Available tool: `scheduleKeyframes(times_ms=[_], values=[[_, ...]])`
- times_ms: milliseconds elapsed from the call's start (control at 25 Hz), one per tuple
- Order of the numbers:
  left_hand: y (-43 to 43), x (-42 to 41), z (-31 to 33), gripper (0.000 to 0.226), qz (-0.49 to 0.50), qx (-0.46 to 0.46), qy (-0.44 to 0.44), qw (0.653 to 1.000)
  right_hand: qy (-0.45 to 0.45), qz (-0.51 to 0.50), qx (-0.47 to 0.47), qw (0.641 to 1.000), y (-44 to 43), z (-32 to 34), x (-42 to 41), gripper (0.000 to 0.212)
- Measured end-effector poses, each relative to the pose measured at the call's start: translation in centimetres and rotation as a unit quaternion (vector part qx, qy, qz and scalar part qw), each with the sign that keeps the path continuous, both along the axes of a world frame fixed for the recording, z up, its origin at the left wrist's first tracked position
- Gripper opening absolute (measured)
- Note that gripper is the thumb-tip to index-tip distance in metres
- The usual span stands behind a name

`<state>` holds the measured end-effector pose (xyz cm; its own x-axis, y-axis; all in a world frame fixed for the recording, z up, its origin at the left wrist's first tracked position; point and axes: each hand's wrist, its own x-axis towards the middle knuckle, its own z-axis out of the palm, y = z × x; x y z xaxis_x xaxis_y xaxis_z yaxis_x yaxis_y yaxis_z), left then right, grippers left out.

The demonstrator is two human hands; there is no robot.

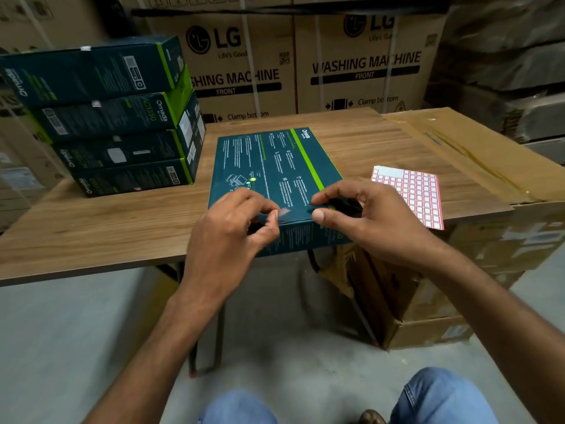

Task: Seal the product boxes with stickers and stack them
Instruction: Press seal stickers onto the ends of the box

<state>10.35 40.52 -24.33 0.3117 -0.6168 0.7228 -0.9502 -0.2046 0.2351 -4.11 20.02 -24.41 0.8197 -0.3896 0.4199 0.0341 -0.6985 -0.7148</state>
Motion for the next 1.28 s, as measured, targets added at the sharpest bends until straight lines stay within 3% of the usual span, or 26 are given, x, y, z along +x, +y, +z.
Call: scheduleKeyframes(times_ms=[80, 160, 400, 600, 840, 1000, 1280], values=[[0.2, -0.2, -0.2, 0.011, 0.018, -0.023, 0.005, 1.0, 0.018, -0.013, -0.127, 0.992, 0.8, -0.6, 0.0, 0.041], [0.5, -0.4, -0.2, 0.011, 0.034, -0.043, 0.003, 0.998, -0.003, -0.022, -0.172, 0.985, 0.9, -1.0, 0.4, 0.039], [1.7, 0.0, -1.0, 0.005, 0.071, -0.084, 0.073, 0.991, -0.113, -0.065, -0.121, 0.984, 2.3, -2.5, 1.7, 0.025], [3.4, 0.4, -1.7, 0.009, 0.149, -0.089, 0.002, 0.985, -0.176, -0.094, -0.148, 0.969, 6.3, -3.4, 3.8, 0.02], [3.8, 0.3, -2.4, 0.008, 0.229, -0.066, -0.098, 0.966, -0.174, -0.097, -0.175, 0.964, 7.8, -3.8, 4.4, 0.021], [3.6, -0.3, -2.4, 0.007, 0.215, -0.035, -0.146, 0.965, -0.162, -0.095, -0.176, 0.966, 7.5, -3.7, 4.3, 0.023], [4.2, 0.0, -1.9, 0.01, 0.155, 0.001, -0.126, 0.98, -0.159, -0.086, -0.18, 0.967, 7.4, -3.6, 4.1, 0.024]])
